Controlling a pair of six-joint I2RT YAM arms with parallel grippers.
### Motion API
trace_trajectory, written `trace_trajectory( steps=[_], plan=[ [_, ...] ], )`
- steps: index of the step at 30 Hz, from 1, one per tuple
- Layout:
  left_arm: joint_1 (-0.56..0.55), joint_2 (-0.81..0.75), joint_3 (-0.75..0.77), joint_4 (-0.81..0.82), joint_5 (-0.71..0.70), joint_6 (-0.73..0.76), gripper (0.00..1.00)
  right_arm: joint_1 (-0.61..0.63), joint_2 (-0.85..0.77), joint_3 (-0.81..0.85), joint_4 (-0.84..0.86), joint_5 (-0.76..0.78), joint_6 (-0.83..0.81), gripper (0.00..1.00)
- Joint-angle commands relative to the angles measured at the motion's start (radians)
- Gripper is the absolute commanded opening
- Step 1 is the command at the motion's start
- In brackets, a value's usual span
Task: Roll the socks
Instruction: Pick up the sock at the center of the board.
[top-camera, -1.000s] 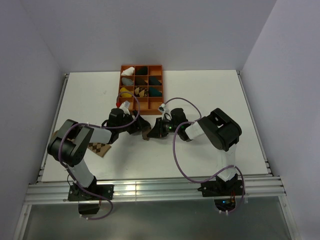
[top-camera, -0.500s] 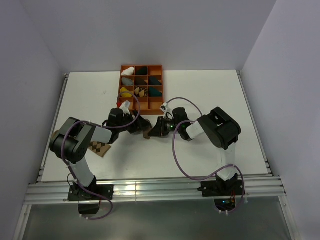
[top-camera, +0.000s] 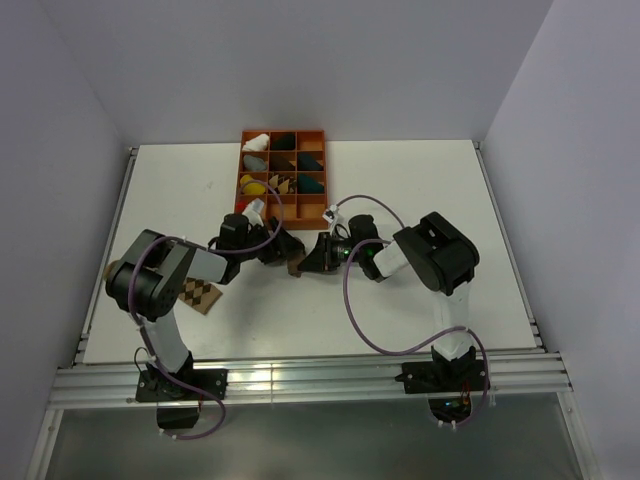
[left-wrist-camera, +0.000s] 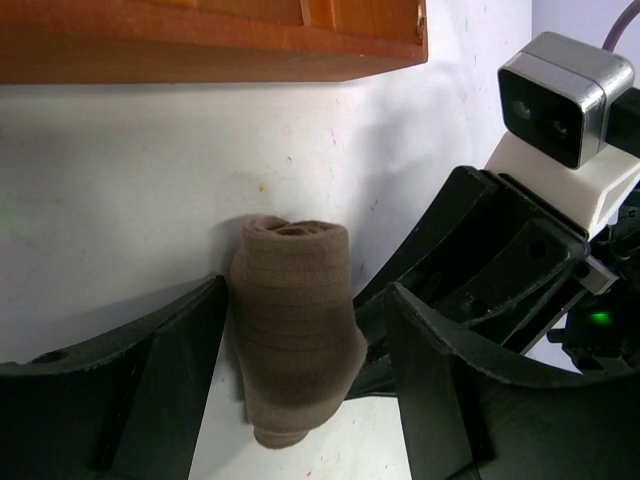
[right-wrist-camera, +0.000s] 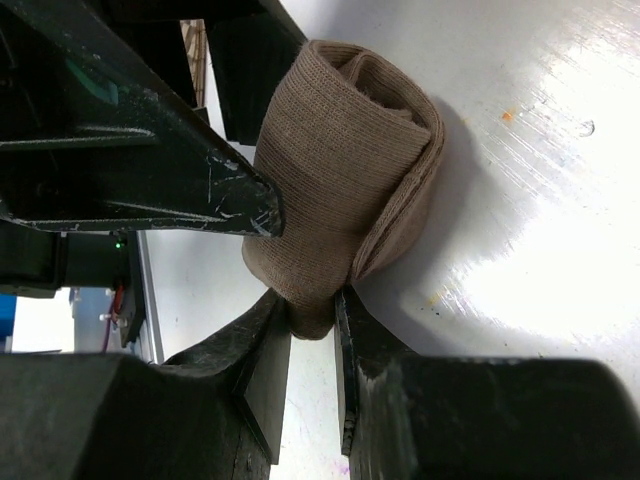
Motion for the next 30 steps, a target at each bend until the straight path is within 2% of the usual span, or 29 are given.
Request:
trace_trajectory(
  steps=[1, 3, 10, 19, 24, 30],
  plan=[
    [0.000, 0.059, 0.003, -0.095, -0.011, 0.028, 0.71, -0.007, 0.044, 0.000, -0.014, 0.006, -0.008, 0.00],
    [0.000, 0.065, 0.003, -0.089, -0.002, 0.027, 0.71, -0.009, 0.049, 0.000, -0.003, -0.006, 0.001, 0.00],
    [0.000, 0.036, -0.017, -0.071, 0.005, 0.018, 0.72, -0.021, 0.050, -0.032, 0.196, -0.071, 0.085, 0.00],
    [0.001, -0.015, -0.029, -0.058, 0.024, -0.010, 0.80, -0.033, 0.010, -0.074, 0.330, -0.111, 0.134, 0.00],
    [0.001, 0.005, -0.037, -0.012, 0.063, -0.039, 0.78, -0.041, 0.022, -0.094, 0.460, -0.137, 0.213, 0.00],
    [0.001, 0.007, -0.049, 0.029, 0.092, -0.067, 0.73, -0.042, 0.015, -0.092, 0.422, -0.127, 0.181, 0.00]
  ],
)
